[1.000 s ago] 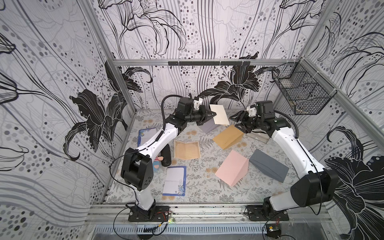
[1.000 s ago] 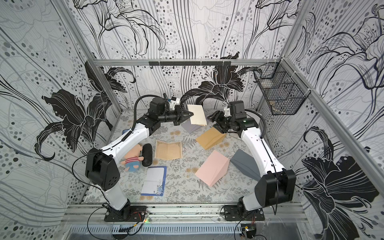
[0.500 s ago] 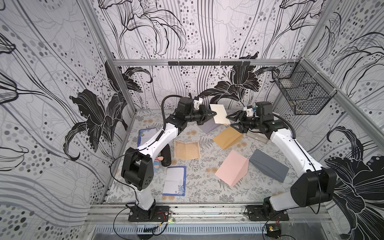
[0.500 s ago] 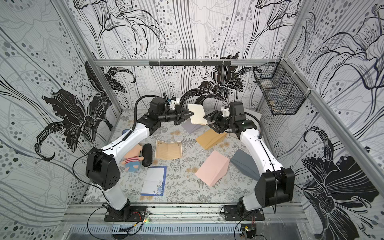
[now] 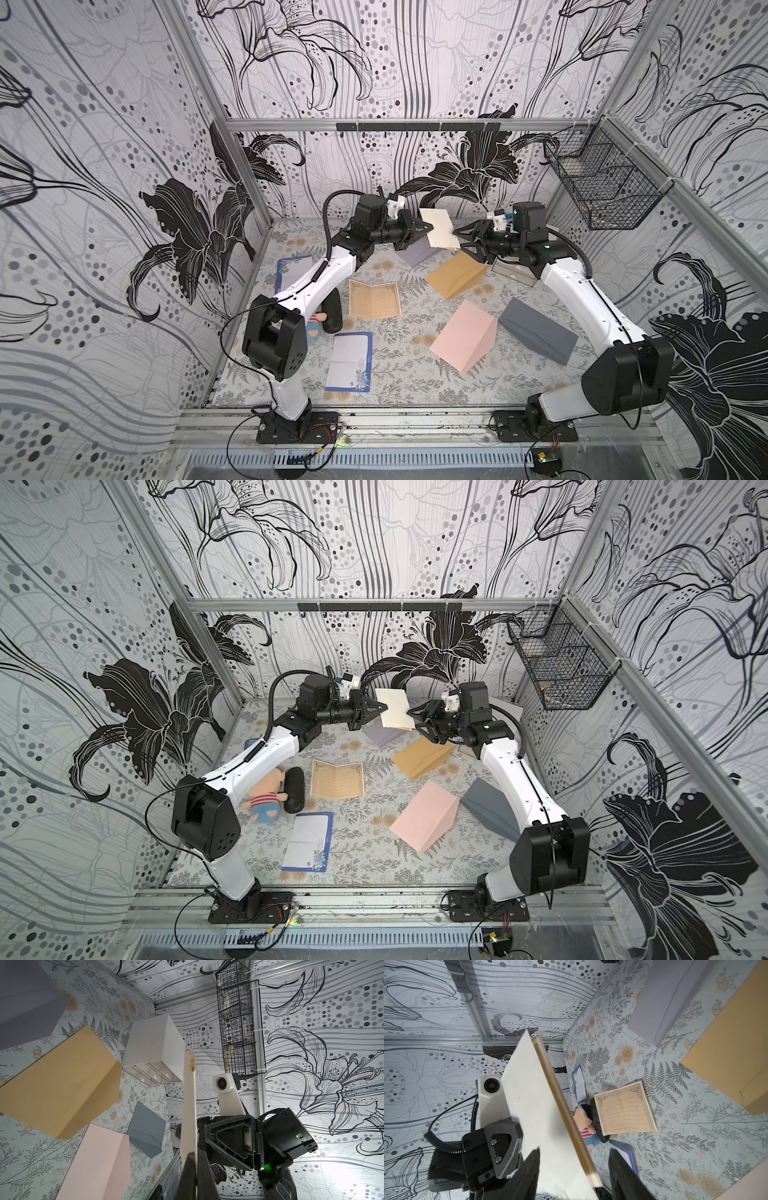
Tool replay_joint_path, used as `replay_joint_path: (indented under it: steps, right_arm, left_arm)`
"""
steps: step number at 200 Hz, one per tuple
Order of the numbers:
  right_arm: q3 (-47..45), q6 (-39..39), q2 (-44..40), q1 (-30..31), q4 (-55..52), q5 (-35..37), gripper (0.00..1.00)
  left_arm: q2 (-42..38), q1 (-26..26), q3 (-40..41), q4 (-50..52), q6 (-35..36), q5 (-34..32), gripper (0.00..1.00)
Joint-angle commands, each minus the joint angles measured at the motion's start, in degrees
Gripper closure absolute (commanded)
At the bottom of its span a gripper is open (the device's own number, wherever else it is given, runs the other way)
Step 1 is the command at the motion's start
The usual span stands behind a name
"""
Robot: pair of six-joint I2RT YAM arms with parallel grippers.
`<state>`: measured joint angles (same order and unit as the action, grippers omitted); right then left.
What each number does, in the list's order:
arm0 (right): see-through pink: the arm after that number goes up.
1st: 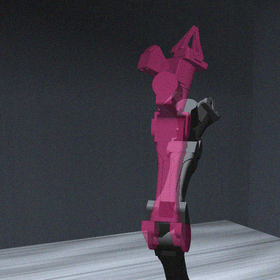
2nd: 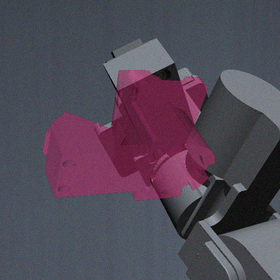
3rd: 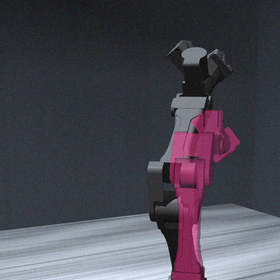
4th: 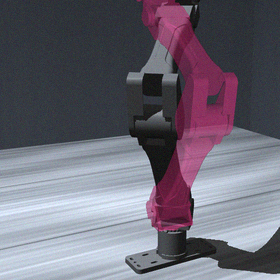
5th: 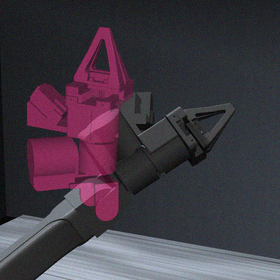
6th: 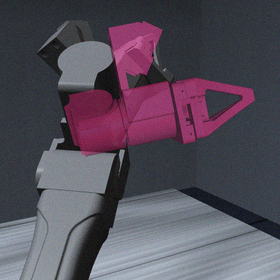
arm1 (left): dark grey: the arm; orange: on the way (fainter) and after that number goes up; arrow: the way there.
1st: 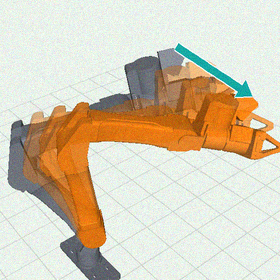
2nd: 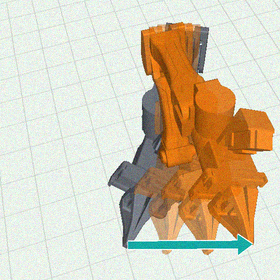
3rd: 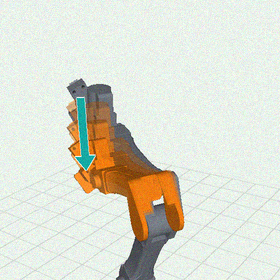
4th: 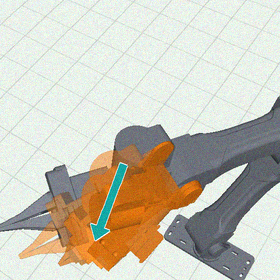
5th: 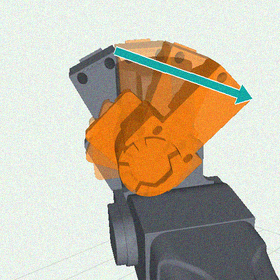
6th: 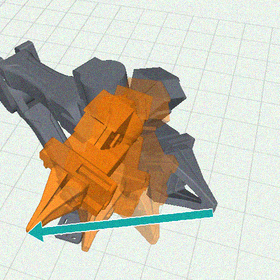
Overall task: Take the letter paper out of the envelope
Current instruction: Unfold the letter paper.
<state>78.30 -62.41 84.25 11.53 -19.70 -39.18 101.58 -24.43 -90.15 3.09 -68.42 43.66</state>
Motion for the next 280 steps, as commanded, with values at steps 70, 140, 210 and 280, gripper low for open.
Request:
replay_joint_path:
  steps: [70, 140, 210, 280]
  right_arm:
    - [-1.95, -3.22, -3.69, -0.02, 3.37, -1.79, 0.50]
    - [-3.72, -6.38, -5.21, 0.00, 6.65, -2.05, 0.53]
    - [-7.75, -11.81, -6.89, 0.66, 13.61, -1.24, 0.54]
    - [-8.69, -13.63, -7.61, 1.43, 15.93, 0.21, 0.53]
  left_arm:
    - [0.00, -0.52, 1.20, -1.07, 1.63, 0.65, 1.00]
    - [-0.07, -0.95, 2.13, -1.75, 1.24, 0.43, 1.00]
    - [1.33, -2.54, 1.92, -4.45, -0.55, -0.81, 1.00]
    - [2.65, -3.58, 1.64, -6.52, -2.01, -2.01, 1.00]
